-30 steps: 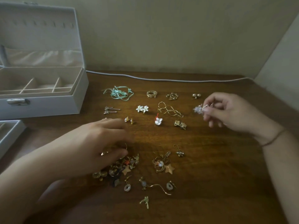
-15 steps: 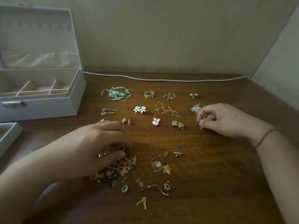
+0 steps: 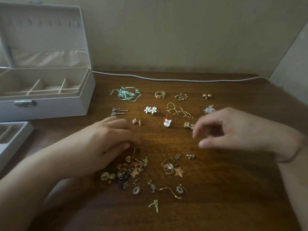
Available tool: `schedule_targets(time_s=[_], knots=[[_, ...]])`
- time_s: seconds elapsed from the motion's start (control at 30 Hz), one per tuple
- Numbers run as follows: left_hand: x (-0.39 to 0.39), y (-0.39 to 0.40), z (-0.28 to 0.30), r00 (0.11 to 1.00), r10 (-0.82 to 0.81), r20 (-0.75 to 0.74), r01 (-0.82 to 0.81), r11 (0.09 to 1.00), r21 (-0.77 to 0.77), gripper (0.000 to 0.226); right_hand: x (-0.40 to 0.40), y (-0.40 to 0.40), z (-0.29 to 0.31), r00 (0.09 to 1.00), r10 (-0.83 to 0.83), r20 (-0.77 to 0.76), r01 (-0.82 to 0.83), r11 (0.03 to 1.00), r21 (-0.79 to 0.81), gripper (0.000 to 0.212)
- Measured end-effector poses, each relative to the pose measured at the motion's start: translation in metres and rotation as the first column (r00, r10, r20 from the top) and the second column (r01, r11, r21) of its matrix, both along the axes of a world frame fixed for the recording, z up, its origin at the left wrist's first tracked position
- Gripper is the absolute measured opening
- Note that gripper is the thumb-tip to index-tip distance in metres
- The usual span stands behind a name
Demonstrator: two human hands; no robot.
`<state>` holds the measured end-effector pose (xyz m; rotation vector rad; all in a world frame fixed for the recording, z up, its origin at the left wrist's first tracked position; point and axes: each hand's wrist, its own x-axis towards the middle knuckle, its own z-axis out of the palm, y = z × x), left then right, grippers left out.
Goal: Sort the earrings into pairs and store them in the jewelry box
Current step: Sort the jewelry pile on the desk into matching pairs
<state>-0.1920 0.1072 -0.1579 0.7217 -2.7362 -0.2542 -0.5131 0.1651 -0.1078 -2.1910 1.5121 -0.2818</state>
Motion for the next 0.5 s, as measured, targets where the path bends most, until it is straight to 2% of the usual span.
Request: schedule_targets(time_s=[0.1,0.2,0.5], knots=[[0.001,-0.002,0.000,1.000,0.025,0.014,-0.026,0.998,0.060,0.032,0.021,0.004,-0.005,0.991,0.073,-0.110,-0.066,0.995,0.071,0.019],[-0.001,0.001,-0.002,0.999,0.001,0.050,-0.006,0.995,0.102,0.031,0.028,0.005,-0.008,0.977,0.095,-0.193,-0.076,0.992,0.102,0.016],[-0.006,0.011,0.005,0.997,-0.075,0.011,0.070,0.962,0.263,0.027,0.021,0.009,-0.001,0.977,0.157,-0.148,-0.126,0.972,0.198,0.007]])
